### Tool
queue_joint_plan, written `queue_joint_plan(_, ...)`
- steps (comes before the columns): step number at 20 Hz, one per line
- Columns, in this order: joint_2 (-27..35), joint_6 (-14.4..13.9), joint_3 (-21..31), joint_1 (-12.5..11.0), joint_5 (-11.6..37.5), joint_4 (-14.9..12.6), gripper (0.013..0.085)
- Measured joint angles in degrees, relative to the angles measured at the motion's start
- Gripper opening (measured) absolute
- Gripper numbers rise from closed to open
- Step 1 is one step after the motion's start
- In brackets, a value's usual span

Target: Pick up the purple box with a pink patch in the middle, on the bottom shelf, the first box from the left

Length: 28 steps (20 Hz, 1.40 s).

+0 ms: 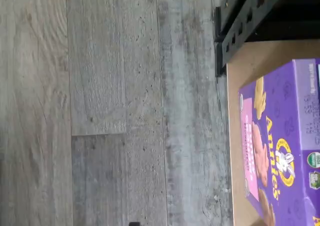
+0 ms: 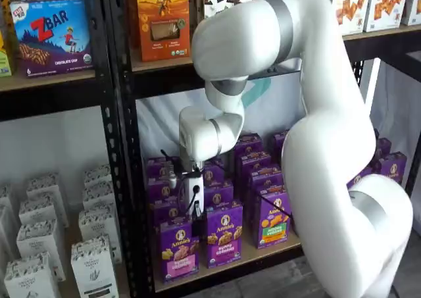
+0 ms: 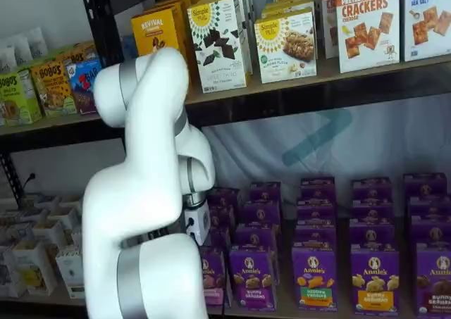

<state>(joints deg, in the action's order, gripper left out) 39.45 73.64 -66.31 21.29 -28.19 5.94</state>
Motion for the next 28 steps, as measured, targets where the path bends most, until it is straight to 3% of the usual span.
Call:
queue_joint_plan(6,-0.7,0.2,-1.9,-1.2,-1.5,-1.0,0.085)
queue_joint_plan(12,0.1,1.4,-2.9,-1.5,1.6,0.1,0.085)
queue_joint_plan(22,4.6,-0.5,-8.0,-1.3,0.1,-1.9,0.085)
queue_joint_plan(28,8.5,0.0,-11.9,-1.7,-0.4,-1.7,0.085)
